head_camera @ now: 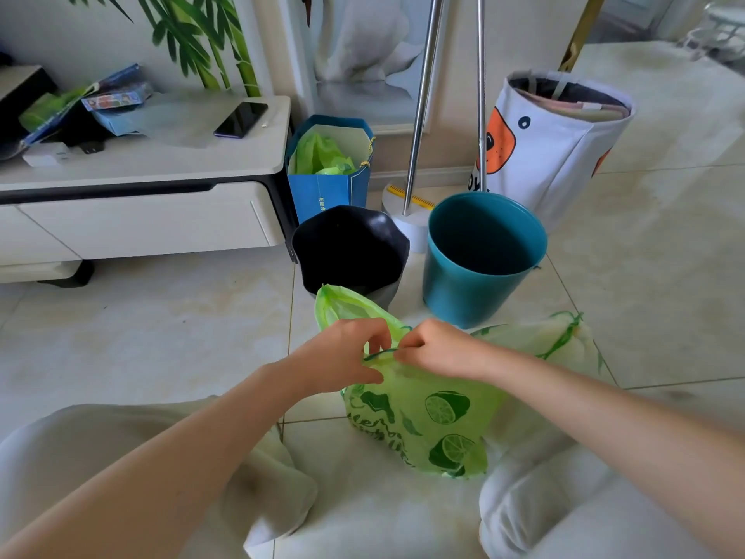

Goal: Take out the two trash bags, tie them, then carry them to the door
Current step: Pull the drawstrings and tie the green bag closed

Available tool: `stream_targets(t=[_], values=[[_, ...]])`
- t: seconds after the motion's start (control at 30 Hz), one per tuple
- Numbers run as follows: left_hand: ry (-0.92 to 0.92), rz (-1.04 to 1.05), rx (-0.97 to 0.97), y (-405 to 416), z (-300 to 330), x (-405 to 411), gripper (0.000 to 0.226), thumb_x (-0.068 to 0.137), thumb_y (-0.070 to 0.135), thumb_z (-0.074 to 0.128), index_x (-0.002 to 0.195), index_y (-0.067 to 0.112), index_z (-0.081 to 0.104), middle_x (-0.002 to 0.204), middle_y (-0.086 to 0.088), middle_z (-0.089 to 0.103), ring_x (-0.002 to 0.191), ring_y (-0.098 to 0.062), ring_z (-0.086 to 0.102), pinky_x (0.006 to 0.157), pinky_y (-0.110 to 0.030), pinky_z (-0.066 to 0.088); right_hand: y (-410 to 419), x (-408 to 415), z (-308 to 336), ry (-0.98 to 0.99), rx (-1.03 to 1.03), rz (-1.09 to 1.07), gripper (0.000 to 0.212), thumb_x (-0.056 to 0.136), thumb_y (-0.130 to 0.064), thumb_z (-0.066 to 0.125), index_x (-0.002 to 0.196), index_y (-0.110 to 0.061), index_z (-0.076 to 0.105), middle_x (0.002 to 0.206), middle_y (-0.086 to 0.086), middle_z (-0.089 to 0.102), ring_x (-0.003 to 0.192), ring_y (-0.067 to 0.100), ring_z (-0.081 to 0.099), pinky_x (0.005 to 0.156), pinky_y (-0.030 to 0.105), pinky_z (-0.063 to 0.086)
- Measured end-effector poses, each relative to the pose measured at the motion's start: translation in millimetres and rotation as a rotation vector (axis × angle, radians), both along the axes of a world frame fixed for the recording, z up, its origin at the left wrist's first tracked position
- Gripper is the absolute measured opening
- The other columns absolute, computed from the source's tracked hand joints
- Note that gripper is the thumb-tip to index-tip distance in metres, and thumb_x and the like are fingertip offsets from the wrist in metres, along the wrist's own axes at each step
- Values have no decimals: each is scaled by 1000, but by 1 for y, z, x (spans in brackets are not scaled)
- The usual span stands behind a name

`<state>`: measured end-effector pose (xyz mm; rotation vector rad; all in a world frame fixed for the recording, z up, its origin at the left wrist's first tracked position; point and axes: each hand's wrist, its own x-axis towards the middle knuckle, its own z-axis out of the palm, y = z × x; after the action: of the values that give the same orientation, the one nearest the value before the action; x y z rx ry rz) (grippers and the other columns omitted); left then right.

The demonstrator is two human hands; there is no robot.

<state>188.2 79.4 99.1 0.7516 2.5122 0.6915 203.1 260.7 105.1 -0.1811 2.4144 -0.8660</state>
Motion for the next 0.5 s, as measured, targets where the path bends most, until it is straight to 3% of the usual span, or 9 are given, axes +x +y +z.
stream_targets(t=[0.1,0.2,0.27,0.4,0.5], values=[[-63,65,56,-1,3,1,22,81,40,70,97,28,61,87,18,58,81,-5,57,70,-20,47,1,0,3,-18,-35,-28,28,91,-31,56,63,-31,55,57,-14,44,55,0,41,51,18,29],[11,62,30,-1,2,2,10,89,31,62,93,23,66,79,19,58,78,-5,57,74,-24,49,0,1,5,-28,-37,-20,25,91,-31,55,67,-30,57,60,-16,46,57,-1,42,53,18,31],[78,60,-3,-2,1,3,9,88,27,61,91,21,68,80,16,59,79,-8,58,75,-30,52,0,2,5,-23,-12,-2,33,93,-31,54,59,-30,53,58,-13,45,55,2,42,53,21,31],[242,117,29,-3,4,1,9,85,25,60,85,24,70,77,11,68,77,-13,65,70,-36,55,3,1,9,45,43,20,40,93,-34,53,58,-14,47,56,-2,39,52,16,36,53,31,30],[388,146,66,-4,10,0,9,83,25,60,81,25,69,73,10,67,72,-14,64,65,-38,55,11,-4,17,201,67,-13,29,91,-32,54,77,-10,66,72,5,65,68,22,59,67,38,49]])
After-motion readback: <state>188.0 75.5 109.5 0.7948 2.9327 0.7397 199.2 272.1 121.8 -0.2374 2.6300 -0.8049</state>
